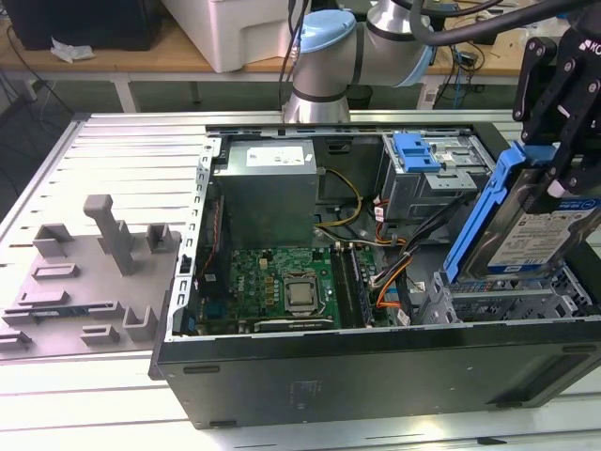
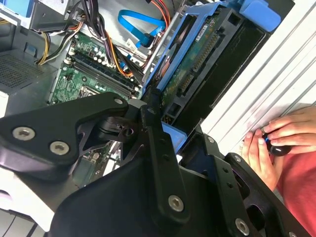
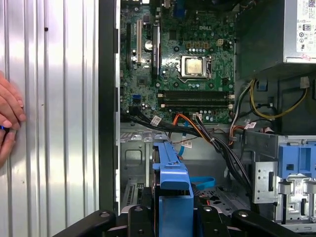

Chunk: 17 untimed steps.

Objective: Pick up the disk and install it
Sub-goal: 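Insert the disk into the insertion slot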

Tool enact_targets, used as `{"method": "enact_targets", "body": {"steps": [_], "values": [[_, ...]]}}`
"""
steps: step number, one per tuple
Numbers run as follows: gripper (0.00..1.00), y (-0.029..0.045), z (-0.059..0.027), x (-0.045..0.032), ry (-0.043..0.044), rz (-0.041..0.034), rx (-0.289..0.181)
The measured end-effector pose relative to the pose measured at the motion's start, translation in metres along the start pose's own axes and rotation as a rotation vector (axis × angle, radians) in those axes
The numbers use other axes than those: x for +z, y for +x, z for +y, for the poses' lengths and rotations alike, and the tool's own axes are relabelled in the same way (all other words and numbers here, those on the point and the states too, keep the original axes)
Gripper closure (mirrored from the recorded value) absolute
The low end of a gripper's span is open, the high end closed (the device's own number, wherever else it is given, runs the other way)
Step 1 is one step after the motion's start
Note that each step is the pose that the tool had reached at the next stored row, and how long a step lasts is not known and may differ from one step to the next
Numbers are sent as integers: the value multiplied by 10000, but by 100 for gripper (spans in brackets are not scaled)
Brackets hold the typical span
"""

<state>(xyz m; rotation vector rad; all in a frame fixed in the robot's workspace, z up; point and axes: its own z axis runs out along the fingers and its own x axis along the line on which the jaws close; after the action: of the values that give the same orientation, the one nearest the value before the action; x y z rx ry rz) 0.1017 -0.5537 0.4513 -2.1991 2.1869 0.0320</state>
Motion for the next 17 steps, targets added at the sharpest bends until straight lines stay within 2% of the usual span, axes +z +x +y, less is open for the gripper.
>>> {"method": "enact_targets", "body": {"steps": [17], "values": [[64,3,1,59,0,1,0]]}}
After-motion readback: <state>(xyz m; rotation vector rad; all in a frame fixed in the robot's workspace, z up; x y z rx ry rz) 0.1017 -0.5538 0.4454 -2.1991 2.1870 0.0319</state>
